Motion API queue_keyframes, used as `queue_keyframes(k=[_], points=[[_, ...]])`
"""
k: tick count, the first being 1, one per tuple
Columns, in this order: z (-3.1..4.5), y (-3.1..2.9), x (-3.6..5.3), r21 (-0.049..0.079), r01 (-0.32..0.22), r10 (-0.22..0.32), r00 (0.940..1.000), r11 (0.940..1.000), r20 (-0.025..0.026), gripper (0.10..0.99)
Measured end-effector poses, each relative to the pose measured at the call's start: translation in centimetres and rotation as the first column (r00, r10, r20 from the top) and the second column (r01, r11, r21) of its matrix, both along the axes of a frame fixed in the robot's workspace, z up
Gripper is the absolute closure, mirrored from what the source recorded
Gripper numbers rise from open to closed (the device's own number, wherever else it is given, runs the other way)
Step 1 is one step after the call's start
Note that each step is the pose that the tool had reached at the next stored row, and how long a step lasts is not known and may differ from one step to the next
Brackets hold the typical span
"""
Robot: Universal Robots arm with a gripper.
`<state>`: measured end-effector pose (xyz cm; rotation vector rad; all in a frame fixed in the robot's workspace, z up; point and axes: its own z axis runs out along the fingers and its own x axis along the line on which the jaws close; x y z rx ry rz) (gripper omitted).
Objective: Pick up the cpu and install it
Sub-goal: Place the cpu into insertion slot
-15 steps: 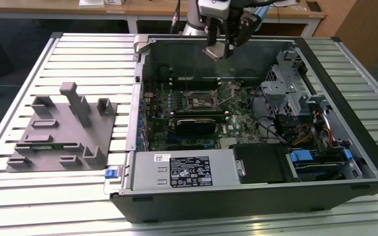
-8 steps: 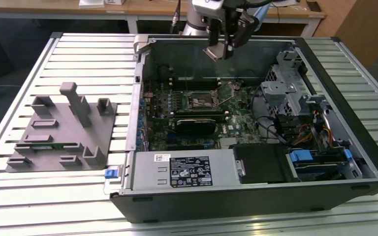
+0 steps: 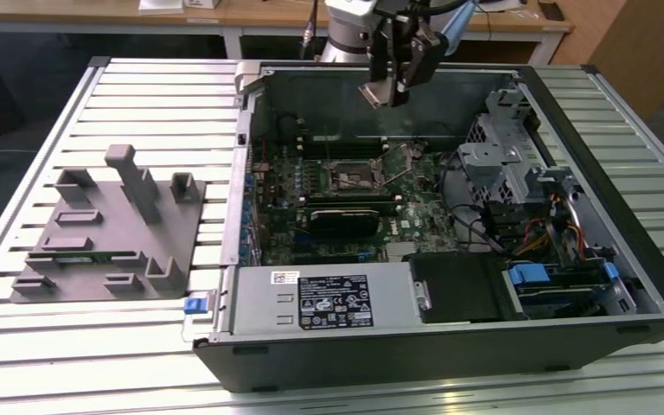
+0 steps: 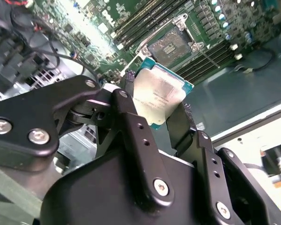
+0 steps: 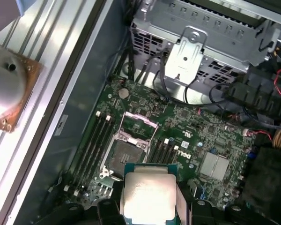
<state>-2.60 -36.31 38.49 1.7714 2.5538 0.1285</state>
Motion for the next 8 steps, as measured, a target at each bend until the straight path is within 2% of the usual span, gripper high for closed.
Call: queue_keyframes(k=[8], points=[[-0.11, 0.0, -0.01, 0.0, 0.111, -0.111, 0.9938, 0.9938, 0.0, 0.557]])
